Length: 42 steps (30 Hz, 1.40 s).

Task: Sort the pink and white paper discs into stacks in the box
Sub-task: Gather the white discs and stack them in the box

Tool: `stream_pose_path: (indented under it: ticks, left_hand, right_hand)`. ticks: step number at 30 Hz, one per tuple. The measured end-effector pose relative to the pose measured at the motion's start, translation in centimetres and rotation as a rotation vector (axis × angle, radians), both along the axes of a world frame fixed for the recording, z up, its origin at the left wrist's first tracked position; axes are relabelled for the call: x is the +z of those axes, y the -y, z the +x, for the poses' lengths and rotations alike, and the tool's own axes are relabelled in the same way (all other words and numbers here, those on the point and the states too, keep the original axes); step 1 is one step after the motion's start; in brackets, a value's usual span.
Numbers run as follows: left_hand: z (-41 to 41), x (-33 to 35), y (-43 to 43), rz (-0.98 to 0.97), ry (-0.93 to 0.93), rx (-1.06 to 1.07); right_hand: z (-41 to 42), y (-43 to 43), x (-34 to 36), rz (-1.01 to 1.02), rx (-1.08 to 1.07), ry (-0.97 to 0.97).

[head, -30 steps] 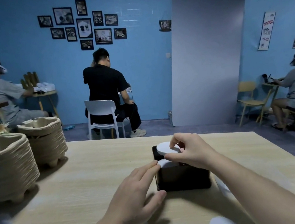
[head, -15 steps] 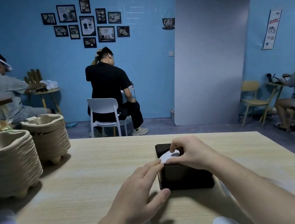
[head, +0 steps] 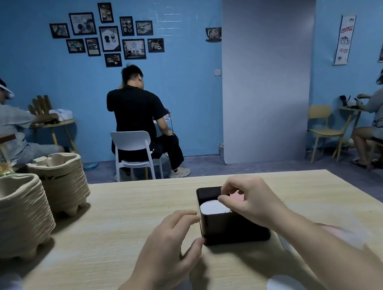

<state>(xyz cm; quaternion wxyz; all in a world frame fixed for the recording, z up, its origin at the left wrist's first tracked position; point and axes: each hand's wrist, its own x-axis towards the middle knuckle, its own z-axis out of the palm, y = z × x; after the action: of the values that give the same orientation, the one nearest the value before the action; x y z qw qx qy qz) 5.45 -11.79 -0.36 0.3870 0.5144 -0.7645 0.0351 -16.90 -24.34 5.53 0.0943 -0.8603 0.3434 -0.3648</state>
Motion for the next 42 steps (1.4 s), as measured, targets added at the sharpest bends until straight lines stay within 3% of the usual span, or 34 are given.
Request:
stream_pose_path:
  ticks: [3,7,14,21,27,37,42]
  left_hand:
    - [0.9,0.5,-0.9,0.042,0.012,0.020]
    - [2.6,0.1,-2.6,0.238,0.042,-0.015]
    - [6.2,-1.1,-3.8,0.501,0.056,-0.009]
    - [7.0,-0.8,-4.1,0.605,-0.051,-0.008]
    - [7.1,-1.2,-3.8,0.559,-0.092,0.017]
    - [6.4,-1.9,-3.0,0.461,-0.096,-0.019]
    - [5.8,-1.9,-2.9,0.442,-0.108,-0.047]
  right_hand:
    - [-1.4,-2.6,-0.6,0.030,0.032,0.122]
    - [-3.4,-6.0,-2.7,0.158,0.114,0.178]
    - [-2.6,-7.8,-6.0,0.243,0.218,-0.083]
    - [1.7,-8.0,-5.1,0.216,0.284,-0.229]
    - [5.3,-7.9,-5.8,0.202,0.274,-0.222]
    - [4.1,-7.4,-6.6,0.282,0.253,-0.303]
    - [4.0,-7.2,-6.7,0.201,0.256,-0.291]
